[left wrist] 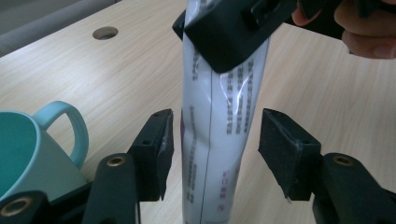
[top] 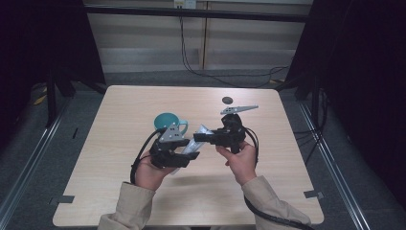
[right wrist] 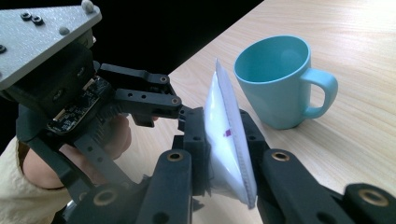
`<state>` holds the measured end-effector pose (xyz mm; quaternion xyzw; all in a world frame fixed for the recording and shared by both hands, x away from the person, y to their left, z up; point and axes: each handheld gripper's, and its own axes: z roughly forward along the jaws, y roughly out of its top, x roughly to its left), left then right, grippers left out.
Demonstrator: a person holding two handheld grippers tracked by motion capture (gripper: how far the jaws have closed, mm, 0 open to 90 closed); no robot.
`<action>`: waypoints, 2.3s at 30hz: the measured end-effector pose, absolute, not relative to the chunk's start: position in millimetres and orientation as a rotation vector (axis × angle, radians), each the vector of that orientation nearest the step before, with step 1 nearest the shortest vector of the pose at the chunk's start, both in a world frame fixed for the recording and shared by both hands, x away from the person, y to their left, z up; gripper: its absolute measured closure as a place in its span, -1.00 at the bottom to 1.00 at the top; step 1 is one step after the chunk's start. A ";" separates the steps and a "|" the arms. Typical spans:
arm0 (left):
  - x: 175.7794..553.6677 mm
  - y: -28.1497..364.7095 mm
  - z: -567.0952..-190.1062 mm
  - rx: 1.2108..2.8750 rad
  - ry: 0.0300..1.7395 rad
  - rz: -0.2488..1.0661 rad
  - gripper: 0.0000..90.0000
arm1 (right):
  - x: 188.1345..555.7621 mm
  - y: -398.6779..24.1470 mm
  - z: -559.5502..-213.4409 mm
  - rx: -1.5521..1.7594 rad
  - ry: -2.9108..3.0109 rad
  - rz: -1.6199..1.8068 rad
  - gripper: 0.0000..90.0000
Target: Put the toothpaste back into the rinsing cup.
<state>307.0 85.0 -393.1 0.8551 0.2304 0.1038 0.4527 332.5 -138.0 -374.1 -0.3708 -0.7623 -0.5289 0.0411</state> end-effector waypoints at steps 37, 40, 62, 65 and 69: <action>312.9 105.6 -380.5 2.057 0.613 0.305 0.66 | 315.1 -186.8 -402.0 -1.177 -2.542 -1.719 -0.46; 314.5 108.7 -379.1 2.041 0.621 0.292 0.66 | 310.8 -191.4 -416.6 -1.173 -2.614 -1.674 -0.52; 328.7 116.8 -367.7 1.981 0.656 0.275 0.66 | 289.0 -211.7 -491.0 -1.218 -2.729 -1.440 -0.60; 332.2 118.7 -363.5 1.957 0.663 0.274 0.66 | 286.9 -211.5 -495.4 -1.207 -2.742 -1.426 -0.61; 335.3 120.1 -359.9 1.945 0.671 0.268 0.66 | 285.5 -211.4 -498.8 -1.207 -2.768 -1.401 -0.61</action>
